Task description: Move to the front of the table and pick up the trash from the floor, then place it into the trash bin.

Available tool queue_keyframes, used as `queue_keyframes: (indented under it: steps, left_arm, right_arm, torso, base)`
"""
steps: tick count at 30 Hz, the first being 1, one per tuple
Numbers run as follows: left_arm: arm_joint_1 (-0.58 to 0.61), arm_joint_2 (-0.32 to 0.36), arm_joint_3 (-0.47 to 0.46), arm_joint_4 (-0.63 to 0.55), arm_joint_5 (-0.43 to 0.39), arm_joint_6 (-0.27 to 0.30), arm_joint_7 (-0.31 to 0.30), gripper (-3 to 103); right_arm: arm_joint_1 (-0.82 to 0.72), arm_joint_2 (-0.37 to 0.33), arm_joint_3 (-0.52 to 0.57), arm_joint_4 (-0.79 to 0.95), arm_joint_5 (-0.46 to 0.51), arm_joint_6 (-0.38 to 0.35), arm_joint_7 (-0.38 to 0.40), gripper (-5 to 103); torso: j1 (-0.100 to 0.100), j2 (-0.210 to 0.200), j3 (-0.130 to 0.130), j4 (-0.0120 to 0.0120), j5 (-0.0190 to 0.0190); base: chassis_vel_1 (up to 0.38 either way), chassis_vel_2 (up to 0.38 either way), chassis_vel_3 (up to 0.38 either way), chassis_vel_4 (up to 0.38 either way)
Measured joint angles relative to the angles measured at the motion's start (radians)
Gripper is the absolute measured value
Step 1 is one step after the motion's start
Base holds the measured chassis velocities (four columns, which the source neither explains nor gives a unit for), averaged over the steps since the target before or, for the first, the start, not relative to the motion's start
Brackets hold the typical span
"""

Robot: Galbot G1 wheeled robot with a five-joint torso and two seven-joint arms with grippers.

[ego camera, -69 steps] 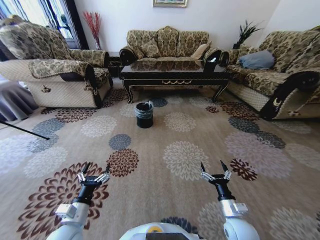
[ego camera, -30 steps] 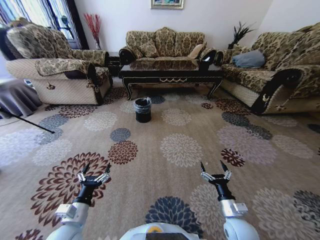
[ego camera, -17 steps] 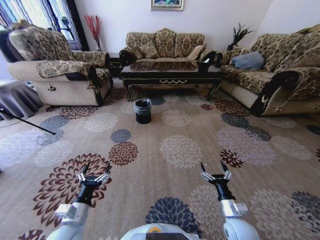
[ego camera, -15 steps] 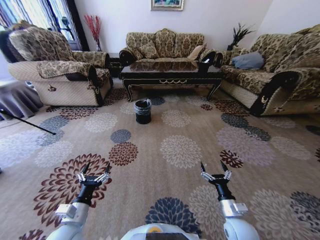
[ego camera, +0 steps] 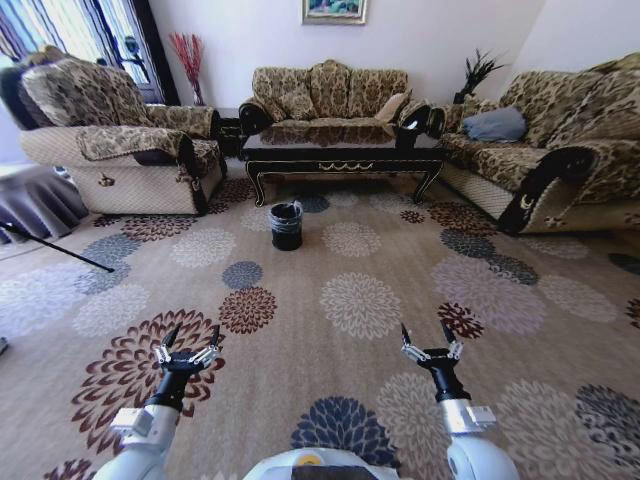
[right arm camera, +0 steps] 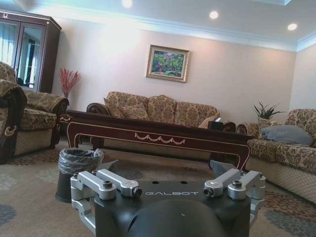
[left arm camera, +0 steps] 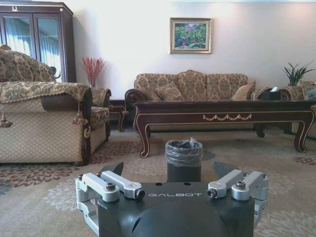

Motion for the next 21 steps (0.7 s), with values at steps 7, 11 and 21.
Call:
queue_keyframes:
  steps: [7, 11, 21]
  left_arm:
    - [0.000, 0.000, 0.000, 0.000, 0.000, 0.000, 0.000, 100]
    - [0.000, 0.000, 0.000, 0.000, 0.000, 0.000, 0.000, 100]
    - [0.000, 0.000, 0.000, 0.000, 0.000, 0.000, 0.000, 100]
  right_arm:
    - [0.000, 0.000, 0.000, 0.000, 0.000, 0.000, 0.000, 100]
    - [0.000, 0.000, 0.000, 0.000, 0.000, 0.000, 0.000, 100]
    - [0.000, 0.000, 0.000, 0.000, 0.000, 0.000, 0.000, 100]
  torso:
    - [0.005, 0.028, 0.023, 0.0000, 0.0000]
    - [0.009, 0.043, 0.034, 0.0000, 0.0000]
    - [0.022, 0.086, 0.064, 0.0000, 0.0000]
  base:
    - [0.000, 0.000, 0.000, 0.000]
    - [0.000, 0.000, 0.000, 0.000]
    - [0.000, 0.000, 0.000, 0.000]
